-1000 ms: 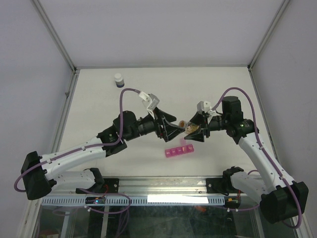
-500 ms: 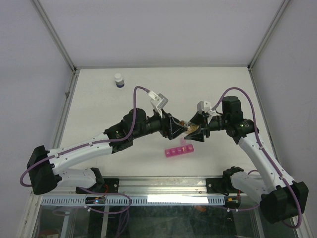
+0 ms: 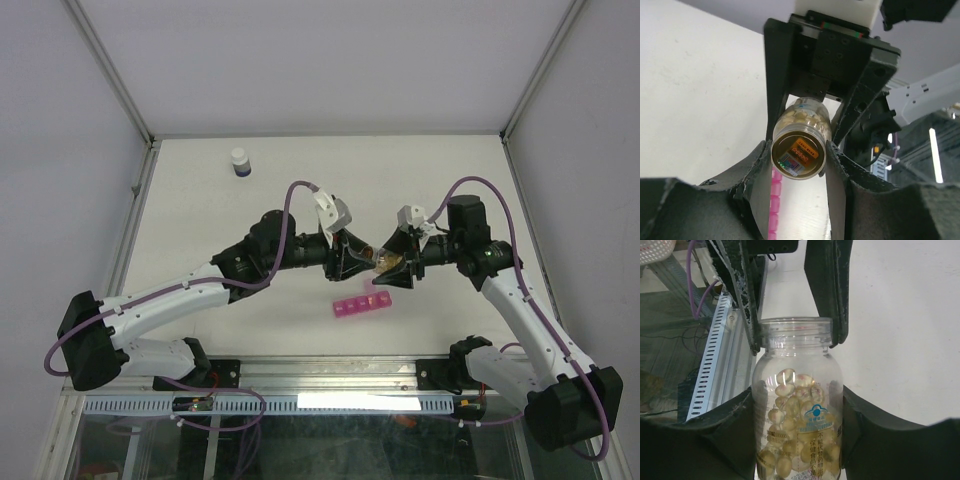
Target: Sort the pills into containers
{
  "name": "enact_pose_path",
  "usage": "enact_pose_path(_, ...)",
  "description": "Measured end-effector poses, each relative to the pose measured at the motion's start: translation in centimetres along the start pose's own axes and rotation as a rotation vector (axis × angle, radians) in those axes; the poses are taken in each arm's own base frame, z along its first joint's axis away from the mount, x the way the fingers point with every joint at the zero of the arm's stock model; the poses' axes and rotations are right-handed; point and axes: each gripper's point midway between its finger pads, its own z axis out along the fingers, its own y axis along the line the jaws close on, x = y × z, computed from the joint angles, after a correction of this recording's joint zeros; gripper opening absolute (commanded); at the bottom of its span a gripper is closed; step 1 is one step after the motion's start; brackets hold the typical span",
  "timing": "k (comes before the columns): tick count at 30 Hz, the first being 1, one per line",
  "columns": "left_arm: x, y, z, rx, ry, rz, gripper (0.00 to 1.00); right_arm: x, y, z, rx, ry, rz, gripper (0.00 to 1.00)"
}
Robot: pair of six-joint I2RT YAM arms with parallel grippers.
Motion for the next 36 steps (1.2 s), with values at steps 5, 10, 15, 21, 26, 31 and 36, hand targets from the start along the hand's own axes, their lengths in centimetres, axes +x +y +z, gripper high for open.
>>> enact_pose_path(5, 0.2, -0.5, -0.2, 0.173, 0.048, 0.308, 0.23, -0.1, 0.5, 0.1, -0.023, -0.008, 0.007, 0.0)
enact_pose_path(10, 0.4, -0.4, 0.0, 0.323, 0.087, 0.585, 0.73, 0.1, 0.6, 0.0, -0.024, -0.004, 0.018, 0.0)
enact_pose_path(15, 1.5, 0.2, 0.8, 0.356, 0.106, 0.651, 0.99, -0.1, 0.0, 0.0, -0.002, -0.002, -0.004, 0.0)
enact_pose_path(21, 1.1, 0.9, 0.2, 0.269, 0.005, 0.623, 0.99, -0.2, -0.2, 0.0, 0.004, -0.004, -0.014, 0.0)
enact_pose_path(26, 0.6, -0.3, -2.4, 0.227, -0.1, 0.518, 0.99, -0.2, -0.2, 0.0, 0.005, -0.005, -0.016, 0.0)
enact_pose_path(31, -0.6, -1.1, -4.1, 0.177, -0.185, 0.333, 0.99, -0.2, -0.2, 0.0, 0.005, -0.005, -0.016, 0.0)
enact_pose_path(36, -1.8, -0.7, -4.6, 0.098, -0.222, 0.067, 0.85, -0.2, -0.3, 0.0, 0.006, -0.006, -0.019, 0.0)
